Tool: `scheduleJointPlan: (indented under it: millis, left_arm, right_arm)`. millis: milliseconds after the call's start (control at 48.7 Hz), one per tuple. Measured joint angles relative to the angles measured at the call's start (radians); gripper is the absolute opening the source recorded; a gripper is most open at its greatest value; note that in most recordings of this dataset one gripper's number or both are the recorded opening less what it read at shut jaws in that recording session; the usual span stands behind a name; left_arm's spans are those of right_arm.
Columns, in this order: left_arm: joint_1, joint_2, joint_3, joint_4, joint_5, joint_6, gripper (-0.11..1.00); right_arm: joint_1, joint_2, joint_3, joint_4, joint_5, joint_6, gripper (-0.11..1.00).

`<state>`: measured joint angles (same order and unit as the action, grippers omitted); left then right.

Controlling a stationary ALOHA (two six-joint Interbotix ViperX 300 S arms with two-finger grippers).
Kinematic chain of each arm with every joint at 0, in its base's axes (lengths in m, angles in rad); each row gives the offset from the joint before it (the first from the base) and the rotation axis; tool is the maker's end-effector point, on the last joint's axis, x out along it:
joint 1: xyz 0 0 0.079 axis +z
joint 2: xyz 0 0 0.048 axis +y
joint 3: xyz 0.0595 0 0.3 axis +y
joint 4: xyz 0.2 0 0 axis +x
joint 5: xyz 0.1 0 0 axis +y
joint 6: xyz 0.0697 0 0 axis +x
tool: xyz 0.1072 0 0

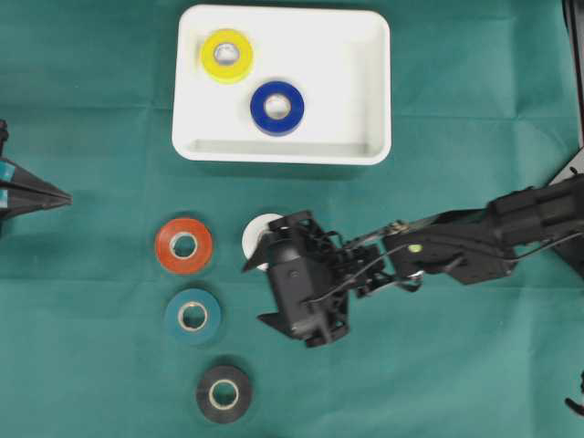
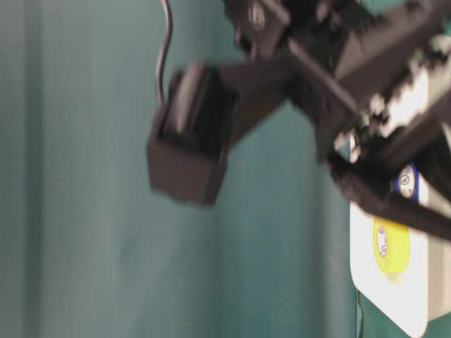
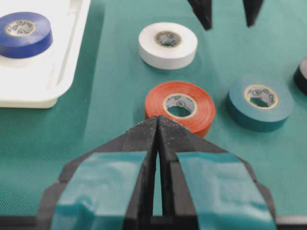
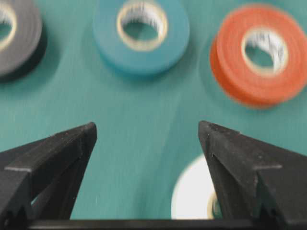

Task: Put the tape into the white case with the right arm.
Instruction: 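Move the right gripper down into the teal tape roll's core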

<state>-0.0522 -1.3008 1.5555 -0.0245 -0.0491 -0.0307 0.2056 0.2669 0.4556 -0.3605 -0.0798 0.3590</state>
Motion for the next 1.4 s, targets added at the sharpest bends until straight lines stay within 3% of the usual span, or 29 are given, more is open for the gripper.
scheduleJointPlan:
  millis: [575,1397]
  left_arm:
    - [-0.002,0.002,0.0,0.0,-0.003,0.0,0.01]
    - [-0.002,0.0,0.006,0.0,-0.012,0.0,0.01]
  right_arm:
    - [0.048,0.189,-0.288,0.0,0.095,0.0,0.55]
    - [0.057,0.262,-0.328,0.0,0.114,0.002,0.55]
